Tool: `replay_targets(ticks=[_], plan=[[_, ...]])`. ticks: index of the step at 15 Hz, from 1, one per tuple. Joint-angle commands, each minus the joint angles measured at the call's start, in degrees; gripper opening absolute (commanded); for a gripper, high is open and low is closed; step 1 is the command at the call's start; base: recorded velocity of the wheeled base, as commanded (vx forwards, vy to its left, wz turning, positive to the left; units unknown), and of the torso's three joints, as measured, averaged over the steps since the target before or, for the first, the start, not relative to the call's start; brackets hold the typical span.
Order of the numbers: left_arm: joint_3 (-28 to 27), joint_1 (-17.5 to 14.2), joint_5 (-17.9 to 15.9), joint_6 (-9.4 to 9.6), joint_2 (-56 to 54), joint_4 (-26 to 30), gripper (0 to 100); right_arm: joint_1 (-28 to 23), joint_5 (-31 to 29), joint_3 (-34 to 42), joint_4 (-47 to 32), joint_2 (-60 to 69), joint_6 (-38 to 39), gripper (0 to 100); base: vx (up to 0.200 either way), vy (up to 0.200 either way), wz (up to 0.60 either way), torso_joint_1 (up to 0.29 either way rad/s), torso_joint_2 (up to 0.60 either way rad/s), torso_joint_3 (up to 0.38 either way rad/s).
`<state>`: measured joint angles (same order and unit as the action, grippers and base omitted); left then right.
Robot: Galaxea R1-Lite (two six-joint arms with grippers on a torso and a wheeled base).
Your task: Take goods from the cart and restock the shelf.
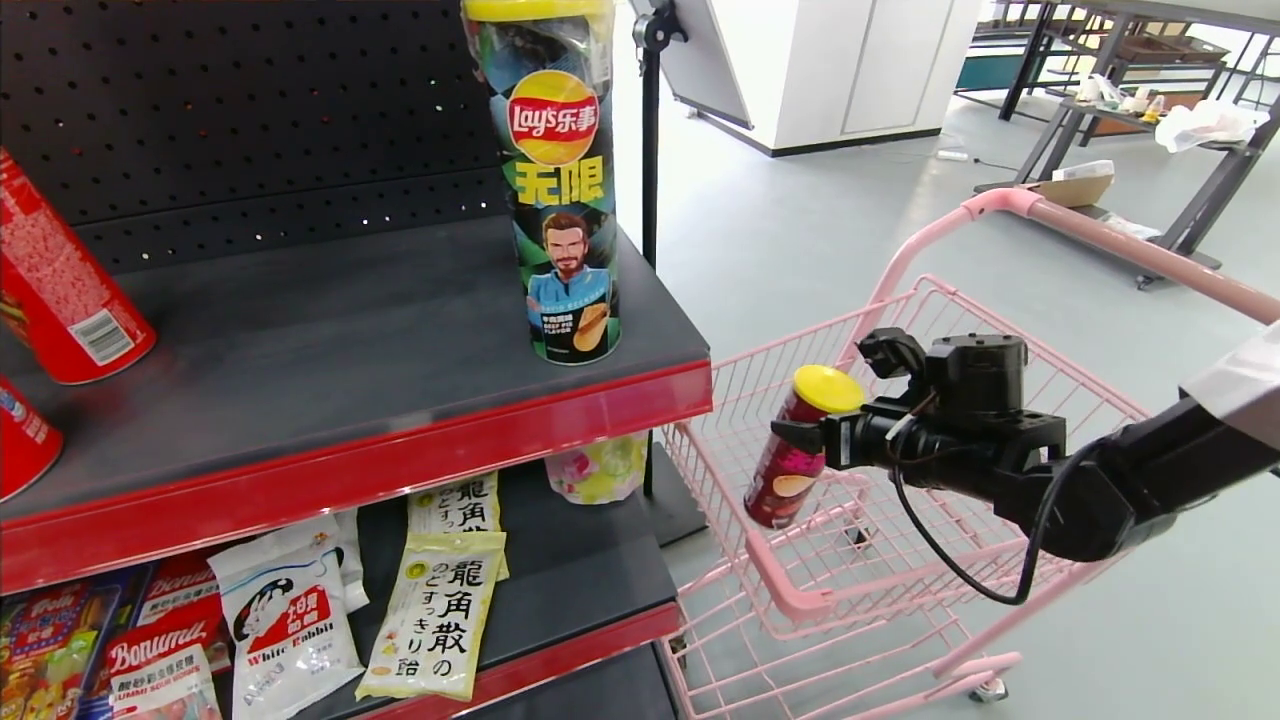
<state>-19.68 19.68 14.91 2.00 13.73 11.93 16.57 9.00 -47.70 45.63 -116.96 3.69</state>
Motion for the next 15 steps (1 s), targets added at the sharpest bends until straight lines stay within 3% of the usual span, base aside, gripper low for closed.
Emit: replay_targets(ticks=[1, 8, 9, 15], plan=[[-0.1, 0.0, 0.0, 0.02, 0.6, 0.0, 100, 0.0, -0.2, -2.0, 0.1, -3.1, 0.5, 100, 0.000, 0.000, 0.00, 0.000, 0.00, 0.000], [-0.4, 0.0, 0.0, 0.02, 1.1, 0.0, 100, -0.3, -0.4, -6.2, 0.1, -6.9, 0.7, 100, 0.000, 0.000, 0.00, 0.000, 0.00, 0.000], [-0.5, 0.0, 0.0, 0.02, 1.3, 0.0, 100, -0.3, -0.4, -6.5, 0.1, -7.2, 0.7, 0, 0.000, 0.000, 0.00, 0.000, 0.00, 0.000], [-1.2, 0.0, 0.0, 0.90, 1.5, 0.0, 100, -0.4, -0.3, -6.0, 0.1, -5.7, 0.9, 0, 0.000, 0.000, 0.00, 0.000, 0.00, 0.000]])
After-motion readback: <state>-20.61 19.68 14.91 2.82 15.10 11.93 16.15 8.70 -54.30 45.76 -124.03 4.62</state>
